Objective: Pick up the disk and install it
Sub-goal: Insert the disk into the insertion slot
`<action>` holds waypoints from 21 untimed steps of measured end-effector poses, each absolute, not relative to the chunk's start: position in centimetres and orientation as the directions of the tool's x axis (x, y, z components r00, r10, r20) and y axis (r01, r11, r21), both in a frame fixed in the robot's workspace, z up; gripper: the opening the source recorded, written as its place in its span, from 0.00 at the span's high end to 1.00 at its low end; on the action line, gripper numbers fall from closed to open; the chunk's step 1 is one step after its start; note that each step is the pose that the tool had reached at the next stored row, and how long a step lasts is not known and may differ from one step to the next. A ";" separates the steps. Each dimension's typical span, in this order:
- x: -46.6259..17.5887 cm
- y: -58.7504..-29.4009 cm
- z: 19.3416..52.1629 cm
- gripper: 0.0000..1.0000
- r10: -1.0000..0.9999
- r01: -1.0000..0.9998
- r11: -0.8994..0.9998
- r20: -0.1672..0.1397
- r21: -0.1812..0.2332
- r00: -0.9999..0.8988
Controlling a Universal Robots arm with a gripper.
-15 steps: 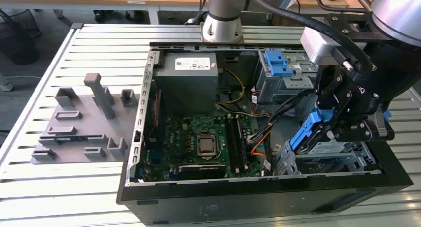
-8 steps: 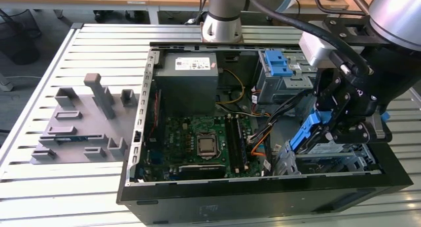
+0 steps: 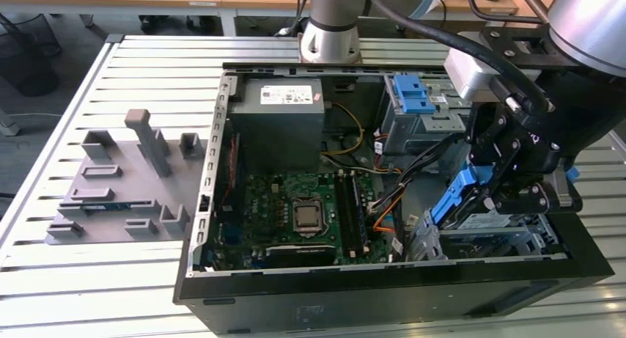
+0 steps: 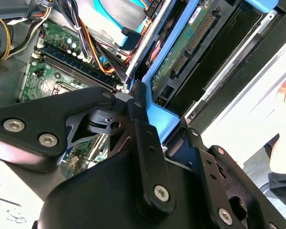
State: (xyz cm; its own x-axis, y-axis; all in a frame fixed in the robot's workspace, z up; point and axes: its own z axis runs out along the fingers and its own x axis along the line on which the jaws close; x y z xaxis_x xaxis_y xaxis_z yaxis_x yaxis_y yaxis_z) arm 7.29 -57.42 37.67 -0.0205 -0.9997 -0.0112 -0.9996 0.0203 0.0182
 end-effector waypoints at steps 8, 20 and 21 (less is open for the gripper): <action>7.3 -57.4 37.1 0.64 -1.000 -1.000 0.020 -0.011 0.018 -0.021; 7.3 -57.4 36.4 0.64 -1.000 -1.000 0.020 -0.011 0.018 -0.021; 7.3 -57.4 36.3 0.64 -1.000 -1.000 0.020 -0.011 0.018 -0.020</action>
